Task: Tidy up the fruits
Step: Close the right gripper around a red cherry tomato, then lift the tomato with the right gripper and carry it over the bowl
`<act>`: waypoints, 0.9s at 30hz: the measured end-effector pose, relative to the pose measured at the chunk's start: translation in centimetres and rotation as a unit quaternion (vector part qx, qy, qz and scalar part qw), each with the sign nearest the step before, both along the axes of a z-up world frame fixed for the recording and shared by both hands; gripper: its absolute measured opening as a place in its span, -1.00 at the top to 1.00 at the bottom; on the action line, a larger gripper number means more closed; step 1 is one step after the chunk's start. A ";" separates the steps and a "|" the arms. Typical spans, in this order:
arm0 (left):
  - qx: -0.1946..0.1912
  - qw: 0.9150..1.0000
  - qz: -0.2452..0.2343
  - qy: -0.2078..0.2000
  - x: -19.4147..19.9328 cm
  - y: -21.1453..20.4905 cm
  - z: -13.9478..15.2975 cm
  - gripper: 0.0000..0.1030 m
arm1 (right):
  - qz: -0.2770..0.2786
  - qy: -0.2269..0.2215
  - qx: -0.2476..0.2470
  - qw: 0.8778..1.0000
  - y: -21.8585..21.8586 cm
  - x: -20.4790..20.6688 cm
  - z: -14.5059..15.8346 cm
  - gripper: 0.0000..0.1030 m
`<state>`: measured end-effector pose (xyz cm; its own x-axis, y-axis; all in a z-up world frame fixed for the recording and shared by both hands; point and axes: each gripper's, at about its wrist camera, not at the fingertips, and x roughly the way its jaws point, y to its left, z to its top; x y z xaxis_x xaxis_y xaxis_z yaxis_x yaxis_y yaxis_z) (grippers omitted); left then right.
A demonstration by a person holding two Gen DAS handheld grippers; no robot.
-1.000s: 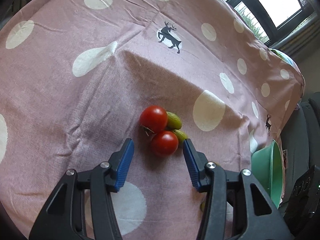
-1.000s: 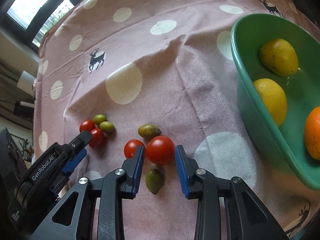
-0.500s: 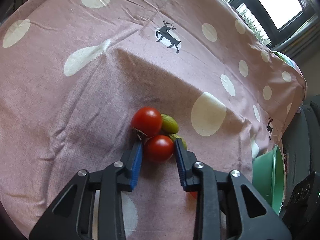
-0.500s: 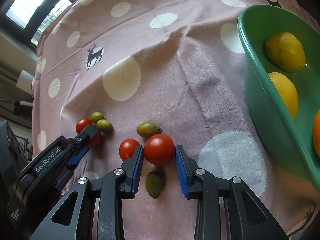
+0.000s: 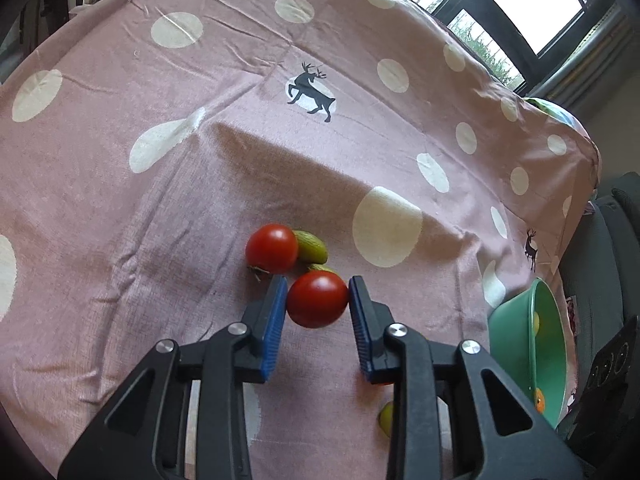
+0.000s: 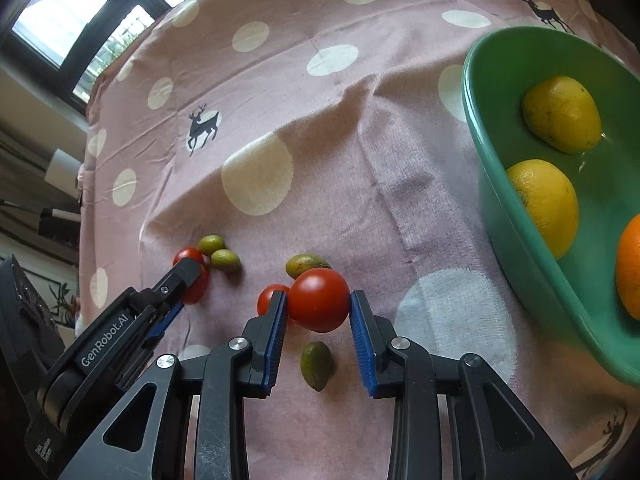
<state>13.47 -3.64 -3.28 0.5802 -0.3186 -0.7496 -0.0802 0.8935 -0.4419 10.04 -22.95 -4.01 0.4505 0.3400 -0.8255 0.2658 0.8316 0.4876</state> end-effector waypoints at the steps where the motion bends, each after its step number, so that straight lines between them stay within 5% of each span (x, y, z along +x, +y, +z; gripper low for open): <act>1: 0.004 1.000 -0.002 -0.003 -0.2 -0.2 0.2 0.39 | -0.001 -0.004 0.001 1.000 0.0 -0.1 0.2 0.35; 8: -0.005 0.999 -0.024 -0.048 -2.0 -1.2 2.6 0.39 | -0.019 -0.038 0.004 0.999 -1.1 -1.2 2.1 0.35; 13: -0.046 0.994 -0.058 -0.080 -3.1 -2.1 4.4 0.39 | -0.038 -0.071 0.012 0.997 -2.4 -2.4 3.7 0.35; 17: -0.035 0.991 -0.074 -0.106 -4.1 -3.5 5.7 0.39 | -0.053 -0.093 0.017 0.994 -3.4 -3.3 4.8 0.34; 27: -0.094 0.974 -0.158 -0.134 -6.0 -6.7 7.8 0.39 | -0.126 -0.144 0.025 0.981 -6.9 -6.9 7.2 0.34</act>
<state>7.46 -10.31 4.56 0.5969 -0.6303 -0.4964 0.3268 0.7561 -0.5671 3.16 -29.88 3.21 0.7374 0.2236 -0.6373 0.3063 0.7303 0.6106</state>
